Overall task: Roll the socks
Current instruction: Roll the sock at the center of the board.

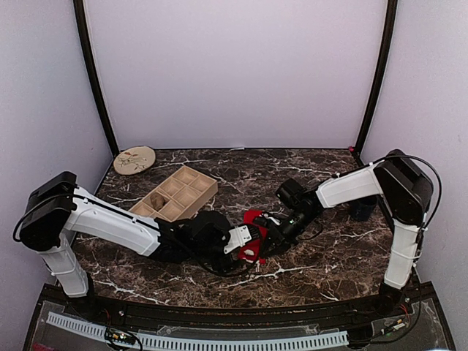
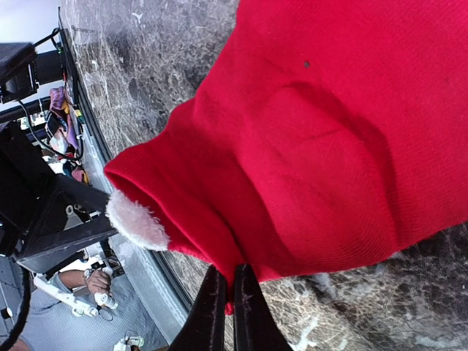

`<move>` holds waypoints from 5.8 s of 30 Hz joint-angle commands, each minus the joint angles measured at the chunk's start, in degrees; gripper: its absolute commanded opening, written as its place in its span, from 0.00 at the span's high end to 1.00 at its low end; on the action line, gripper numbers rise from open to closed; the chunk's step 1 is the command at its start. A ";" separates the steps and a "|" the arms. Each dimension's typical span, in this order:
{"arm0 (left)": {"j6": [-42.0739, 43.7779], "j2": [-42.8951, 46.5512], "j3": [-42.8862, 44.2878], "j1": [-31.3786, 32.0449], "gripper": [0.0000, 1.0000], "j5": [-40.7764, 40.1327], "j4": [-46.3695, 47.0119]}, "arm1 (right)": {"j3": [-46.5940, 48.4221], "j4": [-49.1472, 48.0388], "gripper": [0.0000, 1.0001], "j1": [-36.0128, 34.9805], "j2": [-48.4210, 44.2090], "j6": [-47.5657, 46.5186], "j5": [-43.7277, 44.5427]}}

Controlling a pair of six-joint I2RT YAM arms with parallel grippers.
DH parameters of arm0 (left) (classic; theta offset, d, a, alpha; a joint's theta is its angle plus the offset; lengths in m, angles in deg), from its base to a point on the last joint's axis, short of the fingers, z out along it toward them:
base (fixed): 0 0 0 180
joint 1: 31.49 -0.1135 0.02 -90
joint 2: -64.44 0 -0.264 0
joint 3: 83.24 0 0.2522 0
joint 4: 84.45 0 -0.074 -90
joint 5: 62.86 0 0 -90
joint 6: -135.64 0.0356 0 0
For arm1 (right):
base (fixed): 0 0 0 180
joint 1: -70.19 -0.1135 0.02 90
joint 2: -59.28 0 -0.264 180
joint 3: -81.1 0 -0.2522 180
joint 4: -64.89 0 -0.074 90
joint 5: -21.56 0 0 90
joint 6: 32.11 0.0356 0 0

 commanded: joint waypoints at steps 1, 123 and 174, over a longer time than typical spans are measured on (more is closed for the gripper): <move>0.91 -1.10 2.10 0.20 0.13 -3.61 2.30 | 0.82 -0.05 0.97 0.44 0.95 -0.27 -1.44; -11.11 -27.74 33.07 -13.87 0.38 28.77 -44.62 | -11.36 -15.77 0.56 -36.28 -11.33 -19.76 81.06; -20.22 -20.65 27.33 -16.76 0.24 25.73 -36.10 | -4.81 -8.30 1.00 -23.43 -10.26 -19.11 54.99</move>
